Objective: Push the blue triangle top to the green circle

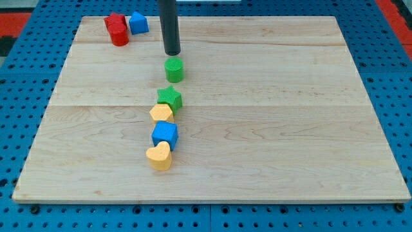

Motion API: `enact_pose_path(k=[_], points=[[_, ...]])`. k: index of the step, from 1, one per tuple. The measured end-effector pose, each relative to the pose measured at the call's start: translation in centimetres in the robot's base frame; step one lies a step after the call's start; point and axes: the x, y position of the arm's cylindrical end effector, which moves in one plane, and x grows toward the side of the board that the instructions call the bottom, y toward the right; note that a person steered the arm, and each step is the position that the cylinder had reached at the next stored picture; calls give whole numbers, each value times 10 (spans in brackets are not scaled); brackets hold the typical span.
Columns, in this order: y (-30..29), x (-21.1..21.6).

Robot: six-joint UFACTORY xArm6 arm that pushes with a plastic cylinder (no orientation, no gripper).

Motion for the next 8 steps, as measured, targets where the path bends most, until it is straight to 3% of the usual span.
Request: enact_pose_path(k=[3,5,6,7,8], points=[[-11,46],[-201,-2],[-224,-66],[-202,-100],[-146,-99]])
